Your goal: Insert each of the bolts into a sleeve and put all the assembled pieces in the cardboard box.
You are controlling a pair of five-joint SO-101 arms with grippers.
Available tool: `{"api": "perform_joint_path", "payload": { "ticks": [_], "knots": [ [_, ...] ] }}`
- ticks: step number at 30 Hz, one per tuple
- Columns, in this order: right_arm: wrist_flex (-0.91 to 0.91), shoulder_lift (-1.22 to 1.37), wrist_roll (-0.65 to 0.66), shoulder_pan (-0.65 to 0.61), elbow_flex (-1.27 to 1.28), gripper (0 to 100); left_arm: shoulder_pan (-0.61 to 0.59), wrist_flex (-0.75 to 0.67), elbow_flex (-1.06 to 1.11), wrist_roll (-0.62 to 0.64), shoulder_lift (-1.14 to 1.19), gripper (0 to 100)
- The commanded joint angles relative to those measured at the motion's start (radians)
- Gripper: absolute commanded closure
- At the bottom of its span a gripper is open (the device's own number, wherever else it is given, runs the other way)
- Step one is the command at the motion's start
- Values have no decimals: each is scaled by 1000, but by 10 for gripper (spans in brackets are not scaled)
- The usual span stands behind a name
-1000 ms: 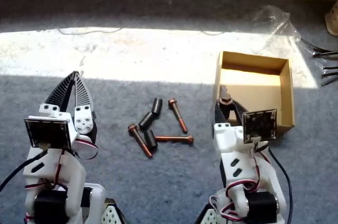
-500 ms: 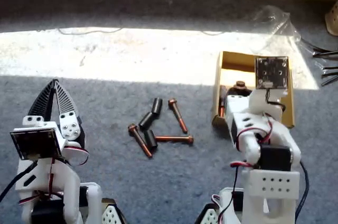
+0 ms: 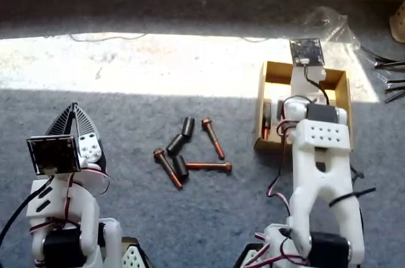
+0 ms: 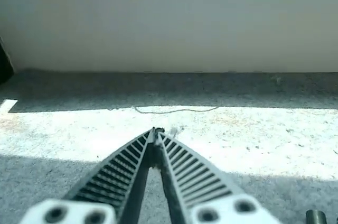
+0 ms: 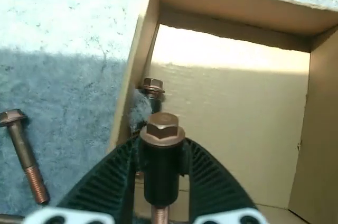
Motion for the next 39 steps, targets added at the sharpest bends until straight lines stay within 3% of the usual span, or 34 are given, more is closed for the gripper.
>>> {"api": "perform_joint_path", "payload": {
  "ticks": [1,14,30,36,39],
  "knots": [
    [-48,119,8,28,-128,995,-10,6,2,-3,-12,990],
    [-44,529,8,39,-432,995,-10,6,4,-3,-12,990],
    [-47,593,6,36,-483,991,-8,5,19,-3,-12,990],
    [-44,593,6,36,-483,834,-8,6,19,-3,-12,990],
    [-44,591,11,36,-483,810,-8,6,19,-3,-12,990]
  ]
}}
